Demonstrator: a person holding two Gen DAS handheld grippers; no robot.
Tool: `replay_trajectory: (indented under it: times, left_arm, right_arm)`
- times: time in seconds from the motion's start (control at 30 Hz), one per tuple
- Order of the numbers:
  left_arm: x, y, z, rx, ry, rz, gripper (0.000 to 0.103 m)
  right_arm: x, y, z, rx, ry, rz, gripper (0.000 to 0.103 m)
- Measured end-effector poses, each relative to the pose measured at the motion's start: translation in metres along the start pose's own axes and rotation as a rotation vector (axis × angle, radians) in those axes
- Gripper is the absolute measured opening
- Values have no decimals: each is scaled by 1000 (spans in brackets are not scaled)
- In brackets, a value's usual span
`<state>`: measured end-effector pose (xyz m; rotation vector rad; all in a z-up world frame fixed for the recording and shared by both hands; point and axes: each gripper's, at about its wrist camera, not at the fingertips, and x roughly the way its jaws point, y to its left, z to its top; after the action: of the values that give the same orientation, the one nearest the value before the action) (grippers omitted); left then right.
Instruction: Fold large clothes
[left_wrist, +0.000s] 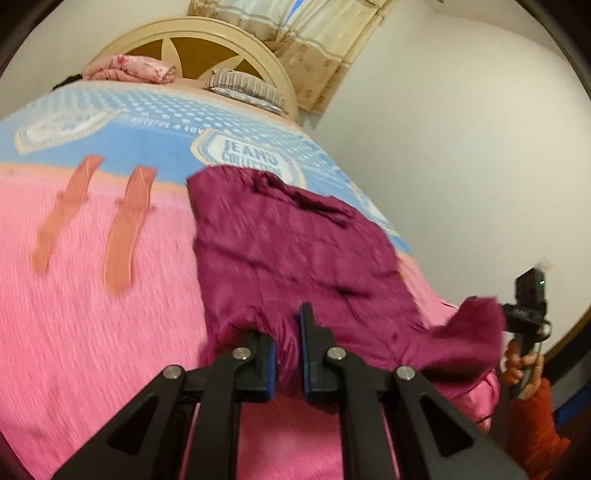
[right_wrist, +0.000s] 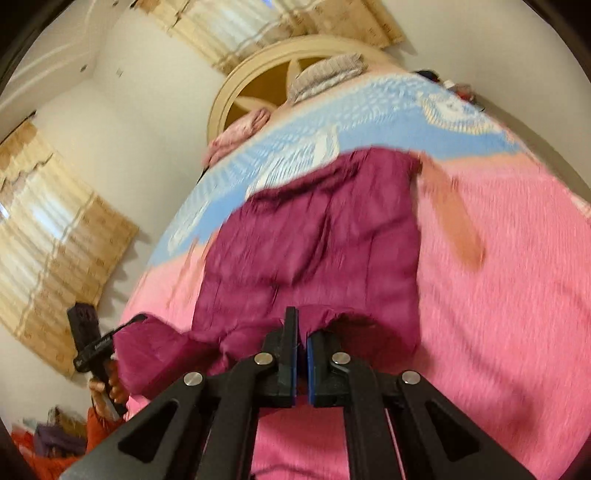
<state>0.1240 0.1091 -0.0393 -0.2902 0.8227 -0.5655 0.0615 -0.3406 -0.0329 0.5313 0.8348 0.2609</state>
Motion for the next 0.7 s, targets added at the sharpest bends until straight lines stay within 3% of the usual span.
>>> replay_trajectory:
  times: [0.23,0.4,0.43,0.47,0.5,0.53,0.57,0.63,0.7]
  left_arm:
    - [80,35,59,-166,115,79,20]
    - [110,74,84,-310,159,12,35]
    - [107,82,88,-332,146,-16,45]
    - [102,88,91,-342,119,-24,65]
    - [92,92,94,-340,71,-13,75]
    - [82,94,97,-330,22,3,90]
    - [72,96,99,-311,-21,19,98]
    - [55,95,100,-246,-67,25,100]
    - [49,90,97,-170,-64,26,100]
  right_arm:
    - [72,-42,73,145,-33,-81,3]
    - [121,-83,93,291,21,-93,5]
    - [128,-91,95,333,40,-61,6]
    - [131,-97,96,361,46,-25,10]
    - [132,-104,97,391,49,28,15]
    - [129,-105,96,401,42,63,32]
    - [122,-107,97,412,21,108,60]
    - [99,-107,95,404,-71,147,84]
    - [75,-100,98,345,-147,127,85]
